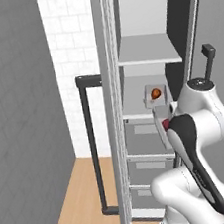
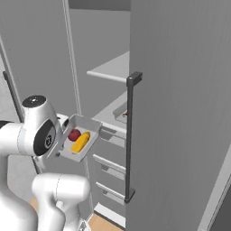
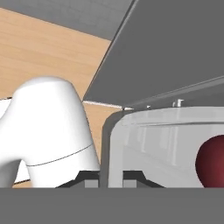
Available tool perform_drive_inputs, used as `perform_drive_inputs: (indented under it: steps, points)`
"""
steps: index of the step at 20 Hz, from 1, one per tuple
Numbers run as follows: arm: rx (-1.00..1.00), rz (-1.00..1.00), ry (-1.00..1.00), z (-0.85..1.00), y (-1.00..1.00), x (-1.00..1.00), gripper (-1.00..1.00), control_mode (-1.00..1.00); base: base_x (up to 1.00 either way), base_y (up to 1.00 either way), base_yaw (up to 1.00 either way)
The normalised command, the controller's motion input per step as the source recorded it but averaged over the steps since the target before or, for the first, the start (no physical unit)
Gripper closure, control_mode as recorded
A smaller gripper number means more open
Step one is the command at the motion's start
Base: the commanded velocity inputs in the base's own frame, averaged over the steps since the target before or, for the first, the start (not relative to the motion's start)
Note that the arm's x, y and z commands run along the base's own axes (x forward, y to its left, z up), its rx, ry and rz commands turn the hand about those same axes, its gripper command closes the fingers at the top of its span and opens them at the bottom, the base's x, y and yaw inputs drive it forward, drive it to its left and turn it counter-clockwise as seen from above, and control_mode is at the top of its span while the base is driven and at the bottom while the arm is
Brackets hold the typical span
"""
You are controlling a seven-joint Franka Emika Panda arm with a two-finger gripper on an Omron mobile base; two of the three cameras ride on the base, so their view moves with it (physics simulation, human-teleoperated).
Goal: Take the meat container that has the chicken drumstick and place it on the second highest rack of the freezer. Then take the vegetable container that has the corn and tomato and place it on the highest rack of the freezer.
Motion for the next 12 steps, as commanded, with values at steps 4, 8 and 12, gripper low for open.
perform_drive_inputs:
  steps: [4,8,12]
  points:
    - [-0.02,-0.12,-0.34,0.55,-0.09,0.56,1.00,-1.00,0.00,0.00,0.00]
    - [0.00,-0.02,-0.27,0.76,-0.07,0.80,1.00,-1.00,0.00,0.00,0.00]
    - [-0.03,0.00,-0.22,0.53,-0.30,0.65,1.00,-1.00,0.00,0.00,0.00]
